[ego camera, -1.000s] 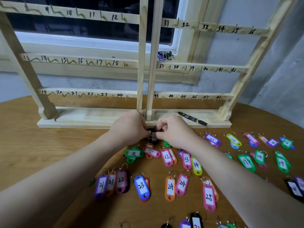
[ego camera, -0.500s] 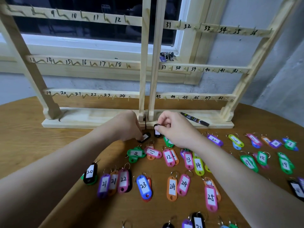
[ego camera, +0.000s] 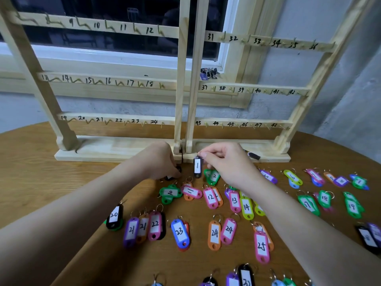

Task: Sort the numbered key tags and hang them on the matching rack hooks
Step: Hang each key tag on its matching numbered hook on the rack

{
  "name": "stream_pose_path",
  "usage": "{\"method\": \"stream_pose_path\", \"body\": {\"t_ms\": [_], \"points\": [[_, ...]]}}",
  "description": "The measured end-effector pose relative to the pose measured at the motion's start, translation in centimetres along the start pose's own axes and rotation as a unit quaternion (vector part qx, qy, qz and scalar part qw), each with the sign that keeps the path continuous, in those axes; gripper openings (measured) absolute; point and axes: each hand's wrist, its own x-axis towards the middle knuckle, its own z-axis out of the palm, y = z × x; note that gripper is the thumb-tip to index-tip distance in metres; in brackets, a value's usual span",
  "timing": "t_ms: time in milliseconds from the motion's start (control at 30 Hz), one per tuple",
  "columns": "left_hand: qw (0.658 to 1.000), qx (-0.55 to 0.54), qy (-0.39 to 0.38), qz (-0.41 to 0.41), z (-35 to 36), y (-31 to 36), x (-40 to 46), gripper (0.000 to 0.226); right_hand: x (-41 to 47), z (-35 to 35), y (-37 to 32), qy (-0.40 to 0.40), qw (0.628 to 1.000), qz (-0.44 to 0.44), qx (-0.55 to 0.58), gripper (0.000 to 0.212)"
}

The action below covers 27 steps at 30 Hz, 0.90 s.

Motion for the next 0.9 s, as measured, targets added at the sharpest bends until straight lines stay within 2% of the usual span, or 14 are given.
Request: {"method": "stream_pose_path", "body": {"t_ms": [233,367,433,567,733,833,900], "points": [[0.995,-0.034,0.058,0.067,-2.8,-1.2,-3.5,0.02,-0.7,-1.5,-3.0,0.029,0.998,-0.051,-0.028,0.017],[0.98,-0.173,0.039,0.091,-5.5,-2.3,-6.7,0.023,-1.4,-1.8,-7.0,0.044,0.997,-0.068,-0.013,0.017],[0.972,-0.209,0.039,0.104,-6.9,-3.0,-8.7,0.023,-2.0,-1.7,-9.4,0.046,0.996,-0.076,0.002,0.018],[0.979,-0.145,0.09,0.113,-10.0,-4.5,-12.7,0.025,-3.3,-1.1,-14.0,0.034,0.995,-0.085,0.038,0.019],[0.982,-0.134,0.1,0.084,-14.4,-6.1,-16.6,0.027,-4.3,-0.7,-19.4,0.002,0.994,-0.07,0.083,0.02],[0.977,-0.146,0.111,0.113,-17.2,-6.5,-17.7,0.031,-3.5,-0.1,-22.2,0.004,0.993,-0.071,0.096,0.02],[0.971,-0.158,0.114,0.136,-19.1,-6.4,-18.1,0.022,-2.4,0.4,-24.0,0.021,0.992,-0.076,0.096,0.02]]}}
